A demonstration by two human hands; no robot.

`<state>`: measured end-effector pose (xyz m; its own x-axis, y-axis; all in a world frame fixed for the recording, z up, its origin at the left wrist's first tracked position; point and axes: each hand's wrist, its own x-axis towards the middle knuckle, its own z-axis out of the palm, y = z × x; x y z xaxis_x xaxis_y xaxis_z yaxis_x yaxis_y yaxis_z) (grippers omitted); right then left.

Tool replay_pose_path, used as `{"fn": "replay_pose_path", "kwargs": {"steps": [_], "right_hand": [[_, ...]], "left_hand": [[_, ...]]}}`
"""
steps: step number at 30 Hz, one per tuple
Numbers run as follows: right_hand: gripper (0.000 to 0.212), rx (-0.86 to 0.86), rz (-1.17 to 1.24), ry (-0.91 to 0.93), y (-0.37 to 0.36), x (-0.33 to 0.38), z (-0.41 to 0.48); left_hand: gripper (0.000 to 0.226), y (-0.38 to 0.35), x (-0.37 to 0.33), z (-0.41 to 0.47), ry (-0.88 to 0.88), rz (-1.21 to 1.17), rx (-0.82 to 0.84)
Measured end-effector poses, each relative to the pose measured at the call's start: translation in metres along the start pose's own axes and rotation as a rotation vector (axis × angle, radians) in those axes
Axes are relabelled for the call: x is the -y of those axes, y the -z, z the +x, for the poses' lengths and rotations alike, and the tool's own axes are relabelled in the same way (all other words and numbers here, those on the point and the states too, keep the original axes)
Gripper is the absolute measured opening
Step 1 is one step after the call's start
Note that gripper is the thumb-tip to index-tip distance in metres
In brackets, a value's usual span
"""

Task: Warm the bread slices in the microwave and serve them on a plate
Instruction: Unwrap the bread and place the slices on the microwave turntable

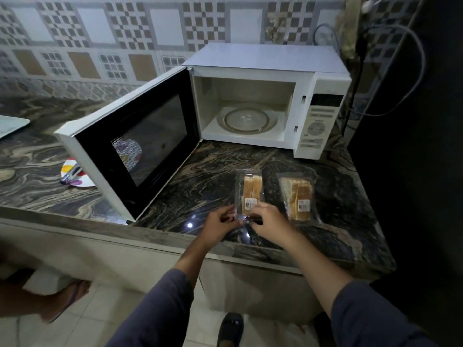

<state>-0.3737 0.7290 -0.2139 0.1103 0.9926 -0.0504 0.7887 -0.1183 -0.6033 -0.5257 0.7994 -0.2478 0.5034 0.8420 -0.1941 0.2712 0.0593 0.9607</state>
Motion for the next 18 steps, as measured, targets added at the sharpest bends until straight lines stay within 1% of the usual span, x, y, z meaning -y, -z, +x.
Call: {"fn": "replay_pose_path", "kwargs": {"steps": [3, 5, 9, 13, 18], "right_hand": [[0.016, -0.034, -0.004, -0.007, -0.004, -0.001, 0.004], [0.015, -0.021, -0.003, -0.012, -0.002, -0.001, 0.008], [0.012, -0.014, 0.002, -0.063, 0.002, -0.001, 0.015], [0.014, -0.008, 0.015, -0.116, 0.003, 0.000, 0.020], [0.014, 0.056, 0.002, -0.151, 0.007, 0.004, 0.024]], "left_hand": [[0.057, -0.003, 0.003, 0.001, -0.020, -0.010, -0.021], [0.058, -0.004, 0.004, 0.001, -0.008, -0.016, -0.037], [0.054, -0.007, 0.005, 0.001, -0.011, -0.022, -0.052], [0.059, -0.011, 0.003, -0.001, 0.003, 0.017, -0.106], [0.056, -0.020, -0.001, 0.001, 0.040, 0.025, -0.204]]}}
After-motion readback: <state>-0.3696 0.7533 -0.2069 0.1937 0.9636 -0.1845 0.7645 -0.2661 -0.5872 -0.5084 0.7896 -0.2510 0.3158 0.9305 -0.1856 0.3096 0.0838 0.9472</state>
